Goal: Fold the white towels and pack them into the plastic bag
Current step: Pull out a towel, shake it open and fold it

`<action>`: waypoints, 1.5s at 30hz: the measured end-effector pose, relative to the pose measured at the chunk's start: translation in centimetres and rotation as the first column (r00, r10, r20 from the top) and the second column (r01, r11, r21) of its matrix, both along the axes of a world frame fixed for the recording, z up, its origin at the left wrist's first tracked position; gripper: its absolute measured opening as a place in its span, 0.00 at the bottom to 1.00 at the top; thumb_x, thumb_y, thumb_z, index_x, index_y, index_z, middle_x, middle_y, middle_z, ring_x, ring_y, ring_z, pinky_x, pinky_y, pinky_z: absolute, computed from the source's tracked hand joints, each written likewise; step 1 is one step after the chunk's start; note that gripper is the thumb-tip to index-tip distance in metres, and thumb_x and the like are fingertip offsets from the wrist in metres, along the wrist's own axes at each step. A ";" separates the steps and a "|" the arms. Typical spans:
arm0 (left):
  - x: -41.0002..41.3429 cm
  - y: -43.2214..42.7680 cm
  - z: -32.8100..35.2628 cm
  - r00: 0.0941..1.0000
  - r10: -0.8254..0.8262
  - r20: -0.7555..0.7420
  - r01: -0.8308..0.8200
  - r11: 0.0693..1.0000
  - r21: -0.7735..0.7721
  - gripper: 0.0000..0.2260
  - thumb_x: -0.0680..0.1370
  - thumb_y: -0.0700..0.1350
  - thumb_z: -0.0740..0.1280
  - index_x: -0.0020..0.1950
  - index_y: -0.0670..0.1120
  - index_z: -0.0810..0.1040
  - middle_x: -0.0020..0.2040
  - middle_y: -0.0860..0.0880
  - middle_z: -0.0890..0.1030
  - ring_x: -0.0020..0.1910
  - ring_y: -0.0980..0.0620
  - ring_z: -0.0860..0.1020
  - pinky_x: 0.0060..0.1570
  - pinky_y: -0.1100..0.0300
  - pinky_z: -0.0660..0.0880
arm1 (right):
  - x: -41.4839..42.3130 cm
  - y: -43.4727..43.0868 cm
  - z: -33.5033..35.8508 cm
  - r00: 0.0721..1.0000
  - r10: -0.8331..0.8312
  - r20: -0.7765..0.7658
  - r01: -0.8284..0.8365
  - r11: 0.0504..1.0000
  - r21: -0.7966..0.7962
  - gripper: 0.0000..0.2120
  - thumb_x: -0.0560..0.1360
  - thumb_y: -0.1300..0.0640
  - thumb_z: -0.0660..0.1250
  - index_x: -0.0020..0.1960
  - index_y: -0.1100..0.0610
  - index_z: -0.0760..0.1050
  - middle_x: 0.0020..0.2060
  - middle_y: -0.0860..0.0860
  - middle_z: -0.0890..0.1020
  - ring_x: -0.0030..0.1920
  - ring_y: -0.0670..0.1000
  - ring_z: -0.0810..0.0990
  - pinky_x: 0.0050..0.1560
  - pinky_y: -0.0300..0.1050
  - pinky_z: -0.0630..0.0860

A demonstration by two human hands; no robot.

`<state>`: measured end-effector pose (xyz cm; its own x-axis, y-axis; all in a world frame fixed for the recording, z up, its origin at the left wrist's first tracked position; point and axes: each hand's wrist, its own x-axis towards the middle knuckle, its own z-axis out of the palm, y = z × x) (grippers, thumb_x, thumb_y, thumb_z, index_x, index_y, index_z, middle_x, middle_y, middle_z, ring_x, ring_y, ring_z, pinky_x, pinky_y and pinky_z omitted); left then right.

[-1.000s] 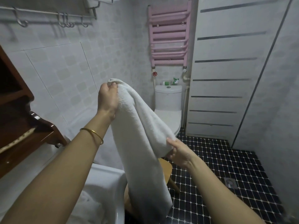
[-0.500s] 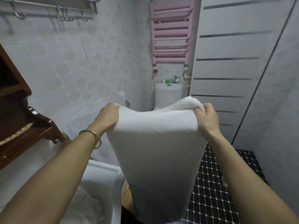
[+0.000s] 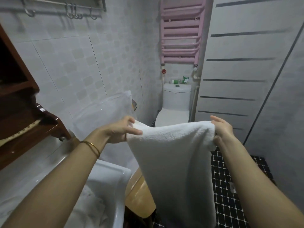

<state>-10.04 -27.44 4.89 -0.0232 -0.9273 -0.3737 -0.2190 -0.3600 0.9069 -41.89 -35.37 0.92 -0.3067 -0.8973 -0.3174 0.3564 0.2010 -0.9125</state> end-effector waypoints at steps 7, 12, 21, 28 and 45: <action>-2.9 0.8 -1.7 0.703 -0.236 0.671 0.303 0.953 0.018 0.29 0.56 0.54 0.78 0.48 0.56 0.64 0.55 0.48 0.65 0.53 0.47 0.70 0.51 0.52 0.75 | -1.3 -0.9 -1.0 0.993 -0.004 -0.120 0.010 0.999 0.049 0.13 0.77 0.70 0.59 0.47 0.58 0.79 0.54 0.59 0.79 0.50 0.56 0.80 0.54 0.47 0.79; -2.1 0.2 -2.6 0.756 -0.127 0.642 0.227 0.971 -0.075 0.21 0.67 0.37 0.72 0.49 0.55 0.67 0.55 0.44 0.69 0.51 0.43 0.72 0.46 0.54 0.73 | -1.9 -0.4 -0.7 0.982 0.046 -0.182 -0.040 0.999 0.034 0.13 0.76 0.67 0.59 0.49 0.57 0.81 0.43 0.55 0.81 0.35 0.53 0.78 0.35 0.43 0.77; -0.6 -0.8 -5.0 0.882 0.411 -0.231 -0.442 0.891 -0.103 0.21 0.70 0.23 0.64 0.60 0.39 0.71 0.51 0.40 0.74 0.47 0.45 0.75 0.40 0.57 0.75 | 1.1 0.6 4.4 0.976 0.106 -0.190 -0.151 0.958 -0.242 0.11 0.79 0.63 0.59 0.49 0.55 0.80 0.46 0.53 0.81 0.41 0.50 0.75 0.39 0.38 0.74; -2.2 -0.8 -7.4 0.768 0.516 -0.379 -0.430 0.854 0.291 0.06 0.79 0.35 0.63 0.54 0.33 0.75 0.57 0.39 0.76 0.60 0.42 0.72 0.70 0.52 0.64 | 3.4 0.9 6.7 0.977 0.030 -0.213 -0.116 0.908 -0.402 0.11 0.79 0.66 0.58 0.53 0.61 0.79 0.46 0.50 0.80 0.44 0.44 0.76 0.49 0.34 0.72; -3.4 -0.8 -6.5 0.862 0.470 -0.191 -0.488 0.871 -0.060 0.07 0.81 0.41 0.59 0.58 0.47 0.69 0.52 0.42 0.74 0.44 0.49 0.73 0.37 0.54 0.75 | 0.9 -0.1 3.8 0.973 -0.102 -0.208 0.028 0.943 -0.330 0.11 0.79 0.64 0.59 0.56 0.60 0.79 0.51 0.51 0.80 0.48 0.45 0.76 0.55 0.37 0.73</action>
